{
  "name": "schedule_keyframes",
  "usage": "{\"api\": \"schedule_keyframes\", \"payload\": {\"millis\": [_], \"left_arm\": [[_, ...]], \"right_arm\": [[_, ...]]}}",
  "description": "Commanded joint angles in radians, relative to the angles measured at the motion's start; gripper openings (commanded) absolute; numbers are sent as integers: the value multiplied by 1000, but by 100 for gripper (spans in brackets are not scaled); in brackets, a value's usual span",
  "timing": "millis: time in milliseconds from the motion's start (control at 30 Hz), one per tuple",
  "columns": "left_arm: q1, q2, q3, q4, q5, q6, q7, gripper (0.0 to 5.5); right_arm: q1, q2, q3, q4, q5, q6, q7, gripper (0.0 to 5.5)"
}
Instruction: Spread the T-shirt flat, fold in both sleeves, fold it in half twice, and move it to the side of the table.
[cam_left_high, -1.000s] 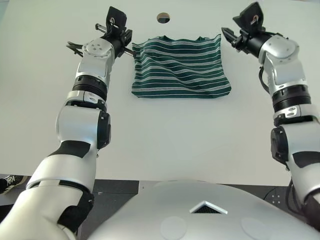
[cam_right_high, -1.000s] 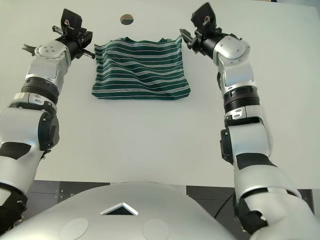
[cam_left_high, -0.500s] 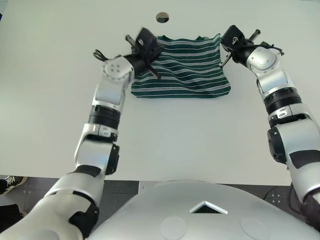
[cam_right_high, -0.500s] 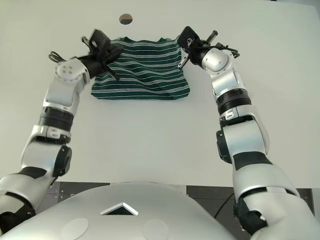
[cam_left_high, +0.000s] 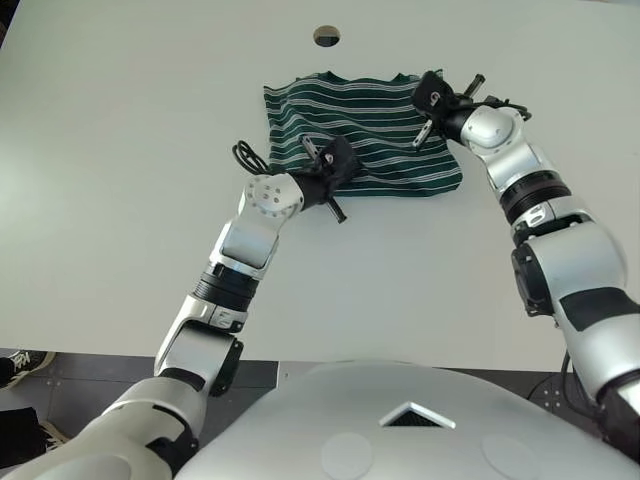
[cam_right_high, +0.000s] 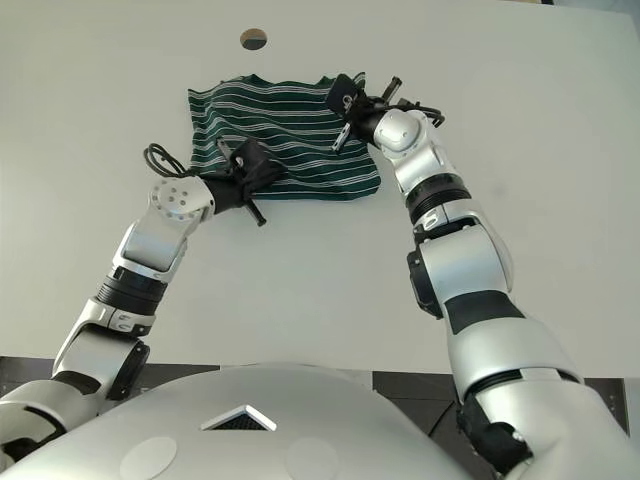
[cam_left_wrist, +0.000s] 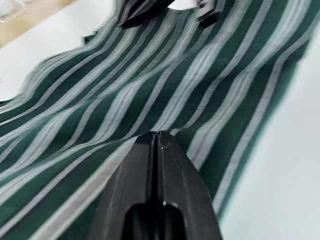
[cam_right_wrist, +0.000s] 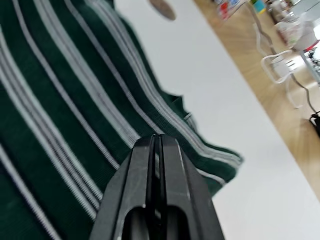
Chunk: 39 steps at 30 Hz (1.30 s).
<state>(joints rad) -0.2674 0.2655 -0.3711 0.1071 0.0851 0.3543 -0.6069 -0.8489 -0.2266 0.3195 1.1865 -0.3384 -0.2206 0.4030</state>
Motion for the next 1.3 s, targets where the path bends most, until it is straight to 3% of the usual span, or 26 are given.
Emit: {"api": "schedule_keyframes", "payload": {"millis": [33, 267, 400, 833, 1067, 1300], "left_arm": [[28, 21, -30, -82, 3, 55, -34, 10], [48, 63, -35, -108, 23, 131, -36, 10], [78, 116, -46, -117, 25, 149, -71, 10], [107, 224, -8, -121, -4, 122, -130, 10], [92, 225, 5, -91, -10, 99, -134, 10], [93, 219, 17, -65, -19, 69, -129, 10]], "right_arm": [[-17, -2, 53, 6, -63, 85, 26, 13], [37, -20, 158, -28, -147, 277, 182, 13], [132, -102, 195, -176, -159, 323, 297, 13], [778, -598, 181, -1371, -14, 544, 733, 13], [894, -637, 194, -1713, 81, 650, 780, 13], [893, -635, 164, -1735, 80, 668, 723, 13]]}}
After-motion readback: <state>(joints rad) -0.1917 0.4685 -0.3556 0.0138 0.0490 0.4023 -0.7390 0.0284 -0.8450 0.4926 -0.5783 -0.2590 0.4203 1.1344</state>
